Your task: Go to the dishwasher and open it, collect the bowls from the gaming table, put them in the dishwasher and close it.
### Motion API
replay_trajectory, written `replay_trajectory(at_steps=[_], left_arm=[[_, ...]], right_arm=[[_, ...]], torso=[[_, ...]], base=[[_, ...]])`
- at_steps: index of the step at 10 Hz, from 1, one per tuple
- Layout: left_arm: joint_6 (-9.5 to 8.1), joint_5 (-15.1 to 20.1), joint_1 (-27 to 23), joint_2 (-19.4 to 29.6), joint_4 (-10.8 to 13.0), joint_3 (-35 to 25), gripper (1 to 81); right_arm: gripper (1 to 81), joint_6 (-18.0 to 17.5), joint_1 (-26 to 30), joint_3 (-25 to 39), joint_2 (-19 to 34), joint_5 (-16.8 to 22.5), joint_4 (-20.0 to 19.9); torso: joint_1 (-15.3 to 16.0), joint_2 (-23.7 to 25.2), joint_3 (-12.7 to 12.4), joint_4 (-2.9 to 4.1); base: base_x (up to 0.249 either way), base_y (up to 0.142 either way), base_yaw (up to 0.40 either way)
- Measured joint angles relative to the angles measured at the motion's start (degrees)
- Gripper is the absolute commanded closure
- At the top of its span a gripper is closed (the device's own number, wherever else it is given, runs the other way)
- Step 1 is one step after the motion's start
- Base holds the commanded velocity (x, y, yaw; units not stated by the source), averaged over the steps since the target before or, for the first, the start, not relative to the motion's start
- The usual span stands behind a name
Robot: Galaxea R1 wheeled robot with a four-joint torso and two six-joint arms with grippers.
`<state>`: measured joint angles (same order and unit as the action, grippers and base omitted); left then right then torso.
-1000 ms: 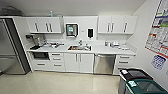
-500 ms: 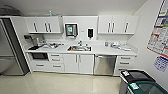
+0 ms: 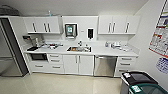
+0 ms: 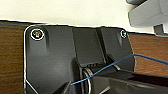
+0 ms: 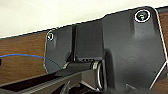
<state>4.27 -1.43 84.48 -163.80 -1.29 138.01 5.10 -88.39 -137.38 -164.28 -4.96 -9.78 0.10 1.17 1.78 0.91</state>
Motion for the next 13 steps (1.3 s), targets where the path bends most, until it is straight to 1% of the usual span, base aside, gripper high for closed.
replay_trajectory(at_steps=[13], left_arm=[[0.0, 0.0, 0.3, 0.3, 0.0, 0.0, 1.0]], right_arm=[[1.0, 0.0, -0.2, 0.0, -0.2, -0.1, 0.0]], torso=[[0.0, 0.0, 0.0, 0.0]], base=[[0.086, 0.0, 0.0]])
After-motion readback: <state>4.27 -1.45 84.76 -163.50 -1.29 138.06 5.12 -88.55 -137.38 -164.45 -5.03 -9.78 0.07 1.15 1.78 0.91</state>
